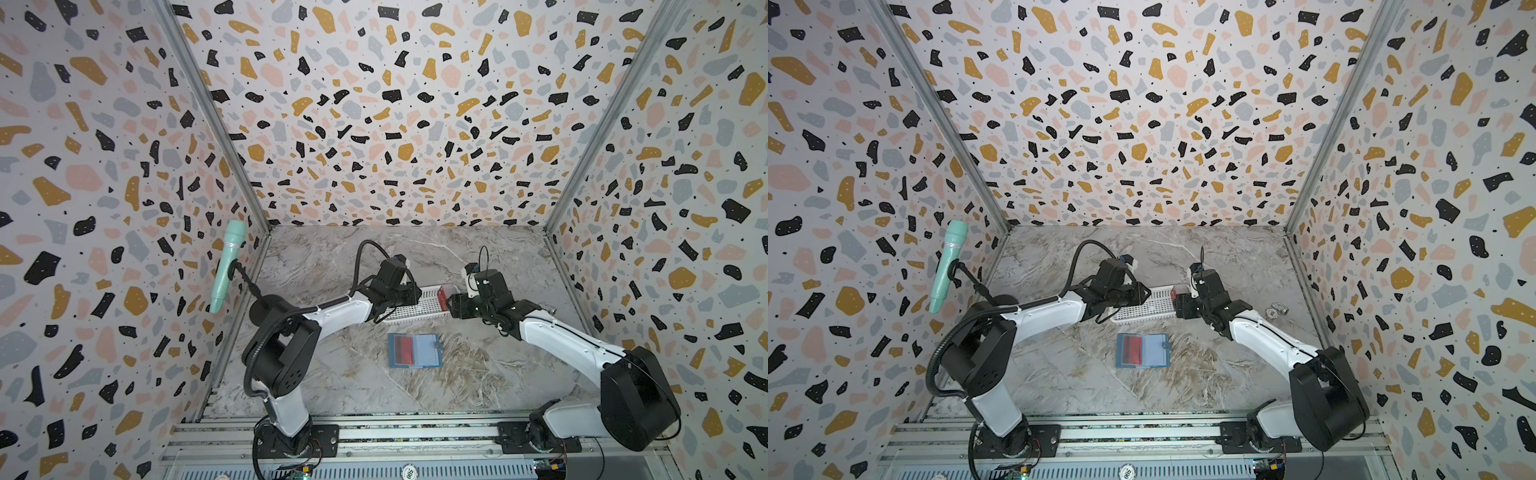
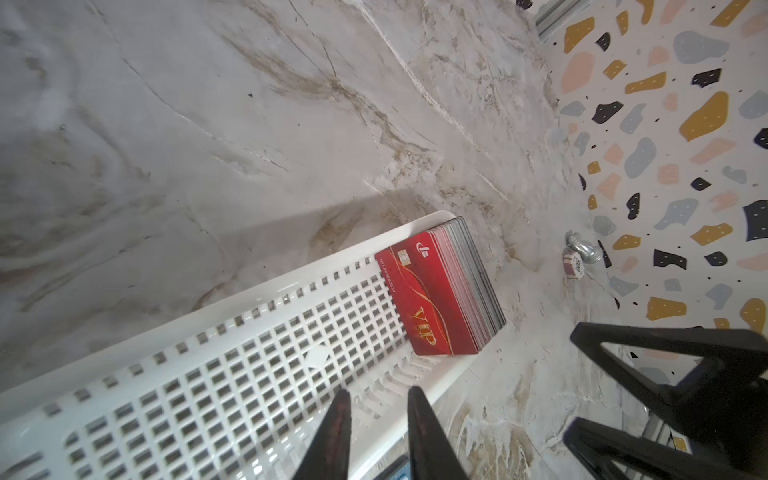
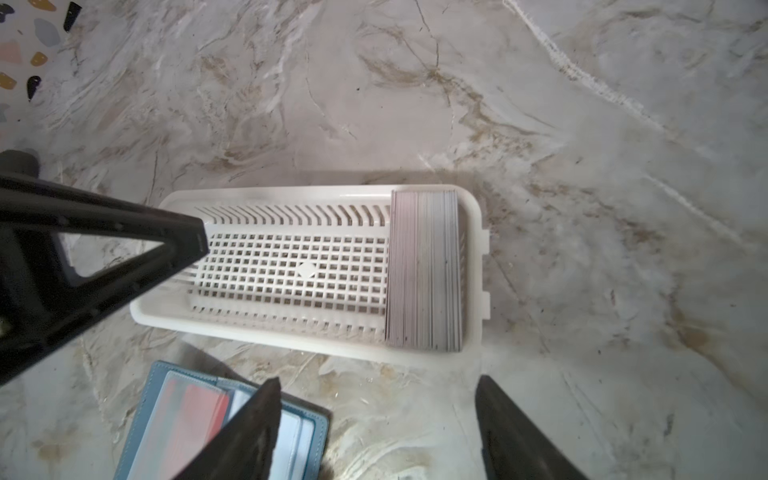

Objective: Put the credit cards into the card holder

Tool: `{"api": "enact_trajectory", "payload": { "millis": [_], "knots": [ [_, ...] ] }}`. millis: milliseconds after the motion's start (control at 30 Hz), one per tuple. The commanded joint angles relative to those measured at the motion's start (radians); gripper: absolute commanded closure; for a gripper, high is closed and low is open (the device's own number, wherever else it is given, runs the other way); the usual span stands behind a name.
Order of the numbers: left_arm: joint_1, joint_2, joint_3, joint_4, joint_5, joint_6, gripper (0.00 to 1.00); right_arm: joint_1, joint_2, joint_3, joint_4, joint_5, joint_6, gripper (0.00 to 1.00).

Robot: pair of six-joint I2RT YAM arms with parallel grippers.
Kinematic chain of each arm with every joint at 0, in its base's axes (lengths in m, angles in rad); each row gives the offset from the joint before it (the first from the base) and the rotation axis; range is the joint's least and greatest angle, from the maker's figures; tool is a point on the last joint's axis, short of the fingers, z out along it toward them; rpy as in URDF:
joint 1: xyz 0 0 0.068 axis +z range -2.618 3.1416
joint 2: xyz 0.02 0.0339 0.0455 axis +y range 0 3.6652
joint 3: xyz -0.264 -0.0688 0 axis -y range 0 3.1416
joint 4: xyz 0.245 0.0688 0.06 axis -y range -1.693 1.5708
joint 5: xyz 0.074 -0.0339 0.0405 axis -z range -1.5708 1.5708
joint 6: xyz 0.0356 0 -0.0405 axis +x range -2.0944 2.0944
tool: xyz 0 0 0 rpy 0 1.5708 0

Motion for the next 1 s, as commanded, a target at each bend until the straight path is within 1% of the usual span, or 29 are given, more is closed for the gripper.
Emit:
{"api": "enact_trajectory", "payload": {
  "millis": [0, 267, 367, 667, 733, 800, 967],
  "knots": [
    [-0.019, 0.064, 0.074, -0.021, 0.014, 0.035, 0.74, -0.024, 0.068, 0.068, -0.035, 0.007, -0.089, 0.2],
    [-0.052, 0.183, 0.141, -0.004, 0.011, 0.028, 0.76, -0.03, 0.239, 0.161, -0.032, 0.033, -0.137, 0.16],
    [-0.053, 0.215, 0.154, -0.003, 0.004, 0.033, 0.76, -0.029, 0.28, 0.176, -0.024, 0.029, -0.143, 0.16],
    [-0.055, 0.289, 0.184, -0.015, 0.006, 0.037, 0.76, -0.028, 0.369, 0.216, -0.02, 0.064, -0.143, 0.16],
    [-0.055, 0.294, 0.184, -0.015, 0.004, 0.035, 0.77, -0.028, 0.379, 0.221, -0.019, 0.077, -0.144, 0.17],
    [-0.055, 0.299, 0.184, -0.017, 0.004, 0.036, 0.78, -0.028, 0.391, 0.226, -0.017, 0.09, -0.147, 0.22],
    [-0.056, 0.304, 0.169, -0.015, 0.006, 0.036, 0.79, -0.028, 0.404, 0.241, -0.023, 0.103, -0.156, 0.24]
  ]
}}
